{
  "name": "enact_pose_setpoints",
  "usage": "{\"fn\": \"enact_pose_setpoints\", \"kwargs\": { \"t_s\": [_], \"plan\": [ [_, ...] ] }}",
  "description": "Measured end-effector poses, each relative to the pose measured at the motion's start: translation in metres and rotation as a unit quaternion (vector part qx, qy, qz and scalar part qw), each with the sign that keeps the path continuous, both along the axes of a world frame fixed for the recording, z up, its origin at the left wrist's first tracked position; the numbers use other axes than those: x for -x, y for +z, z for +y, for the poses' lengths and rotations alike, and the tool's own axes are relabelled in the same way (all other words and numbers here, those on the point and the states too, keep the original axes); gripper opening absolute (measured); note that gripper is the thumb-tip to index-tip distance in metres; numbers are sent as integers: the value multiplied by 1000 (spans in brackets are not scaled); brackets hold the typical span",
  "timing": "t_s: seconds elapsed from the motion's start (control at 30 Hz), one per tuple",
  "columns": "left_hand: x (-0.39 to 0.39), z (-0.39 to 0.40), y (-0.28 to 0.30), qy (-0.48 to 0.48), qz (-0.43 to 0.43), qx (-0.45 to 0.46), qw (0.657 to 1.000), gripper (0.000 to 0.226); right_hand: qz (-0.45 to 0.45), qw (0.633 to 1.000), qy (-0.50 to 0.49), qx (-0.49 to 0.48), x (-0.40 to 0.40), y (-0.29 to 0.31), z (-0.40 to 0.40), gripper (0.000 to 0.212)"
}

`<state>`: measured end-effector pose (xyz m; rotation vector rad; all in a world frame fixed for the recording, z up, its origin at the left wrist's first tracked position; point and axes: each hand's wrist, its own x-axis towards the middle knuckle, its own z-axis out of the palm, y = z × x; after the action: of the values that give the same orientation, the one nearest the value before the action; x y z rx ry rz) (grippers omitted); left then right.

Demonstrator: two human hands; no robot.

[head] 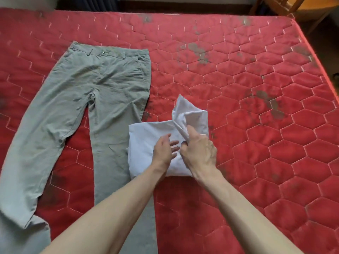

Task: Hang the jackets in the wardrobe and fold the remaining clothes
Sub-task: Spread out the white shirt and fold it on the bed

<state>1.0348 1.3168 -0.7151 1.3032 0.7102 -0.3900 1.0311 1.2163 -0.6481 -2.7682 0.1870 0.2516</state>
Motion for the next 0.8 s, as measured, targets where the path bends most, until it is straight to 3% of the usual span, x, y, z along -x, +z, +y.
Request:
{"fn": "enact_pose_setpoints", "kwargs": {
  "t_s": [0.1,0.17,0.2,0.3,0.37,0.47,0.6,0.73,0.8],
  "plan": [
    [-15,37,15,65,11,90,994,56,20,998,35,-42,8,-12,52,59],
    [-21,61,14,18,13,48,999,70,32,994,67,-78,15,-24,75,59],
    [-20,73,12,-11,-8,-7,1000,63,38,991,86,-100,17,-33,82,55],
    [-13,95,1,-21,-54,-133,989,6,74,977,150,-132,27,-55,84,53],
    [-8,110,-16,-14,-25,-132,991,16,71,977,159,-127,34,-68,75,53],
    [-8,129,-37,-8,17,-165,986,26,-19,984,115,-134,40,-86,54,49],
    [-4,135,-41,-83,67,-374,921,46,-111,989,47,-87,23,-106,28,44],
    [-8,126,-35,-172,94,-474,859,31,-146,985,84,-20,-11,-118,11,48],
    [-9,121,-36,-209,99,-515,825,31,-119,986,118,18,-32,-123,5,54]
  ]
}}
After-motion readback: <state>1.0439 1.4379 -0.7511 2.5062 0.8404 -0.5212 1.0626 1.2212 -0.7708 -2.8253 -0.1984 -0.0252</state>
